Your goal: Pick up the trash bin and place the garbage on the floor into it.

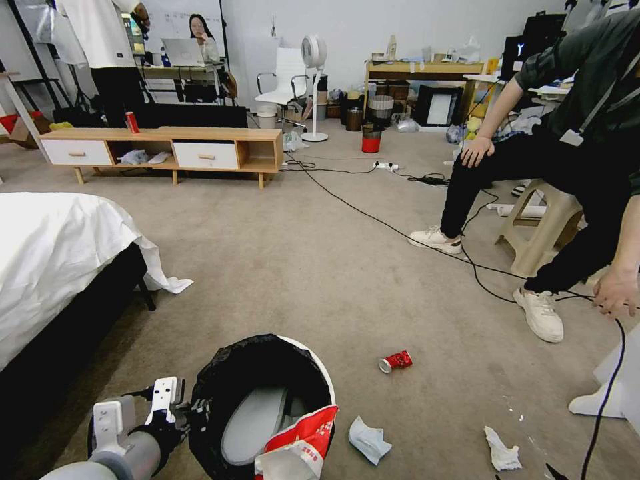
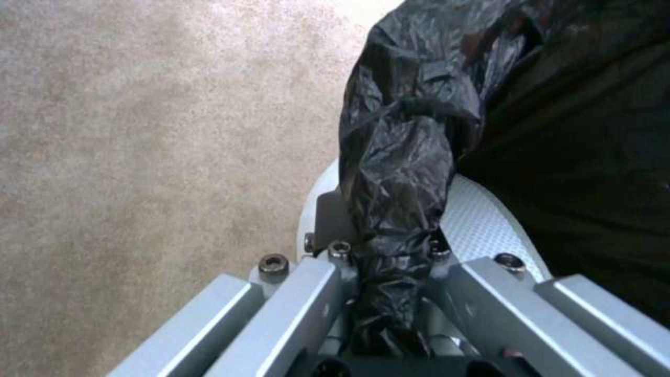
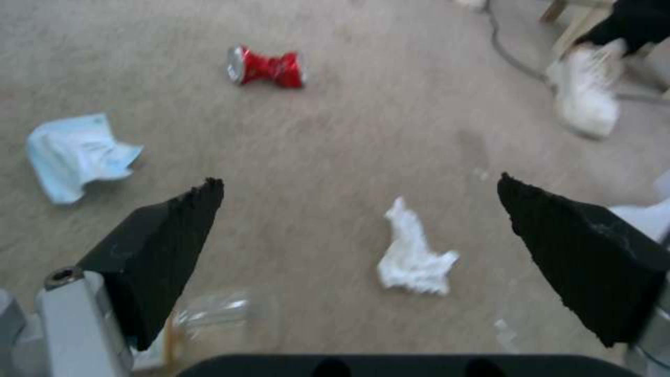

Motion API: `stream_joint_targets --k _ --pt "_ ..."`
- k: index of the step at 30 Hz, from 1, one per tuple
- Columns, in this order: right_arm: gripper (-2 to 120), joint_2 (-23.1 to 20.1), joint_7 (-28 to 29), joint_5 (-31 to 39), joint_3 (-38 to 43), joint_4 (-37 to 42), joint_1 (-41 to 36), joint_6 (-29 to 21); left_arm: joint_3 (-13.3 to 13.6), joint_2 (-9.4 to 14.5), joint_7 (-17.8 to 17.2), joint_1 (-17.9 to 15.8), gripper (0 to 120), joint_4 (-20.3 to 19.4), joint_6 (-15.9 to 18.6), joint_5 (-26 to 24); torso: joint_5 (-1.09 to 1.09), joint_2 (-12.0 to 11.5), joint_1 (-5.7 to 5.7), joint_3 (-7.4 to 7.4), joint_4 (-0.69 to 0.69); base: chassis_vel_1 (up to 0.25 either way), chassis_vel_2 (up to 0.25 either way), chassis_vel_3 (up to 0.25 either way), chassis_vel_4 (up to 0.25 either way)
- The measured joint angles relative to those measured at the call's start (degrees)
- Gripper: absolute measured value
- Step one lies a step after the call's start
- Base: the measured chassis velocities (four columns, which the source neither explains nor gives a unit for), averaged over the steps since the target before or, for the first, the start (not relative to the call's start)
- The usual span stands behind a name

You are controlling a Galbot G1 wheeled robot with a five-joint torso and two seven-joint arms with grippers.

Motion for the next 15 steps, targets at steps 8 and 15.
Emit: stream_joint_targets --k 8,15 --pt "100 -1.95 0.51 1.53 -3.63 -2.81 0.89 -0.42 -0.01 -0.37 -0.30 0.10 1 -0.38 0.09 0.08 0.00 0.00 0.00 0.00 0.00 0.000 0.000 0.000 0.000" --pt "100 -6.47 0.81 5.21 -6.05 -4.11 1.35 -2.13 -0.05 -0.77 -0.68 0.84 1 -0.85 0.29 0.73 0.01 0.00 0.00 0.00 0.00 0.000 0.000 0.000 0.000"
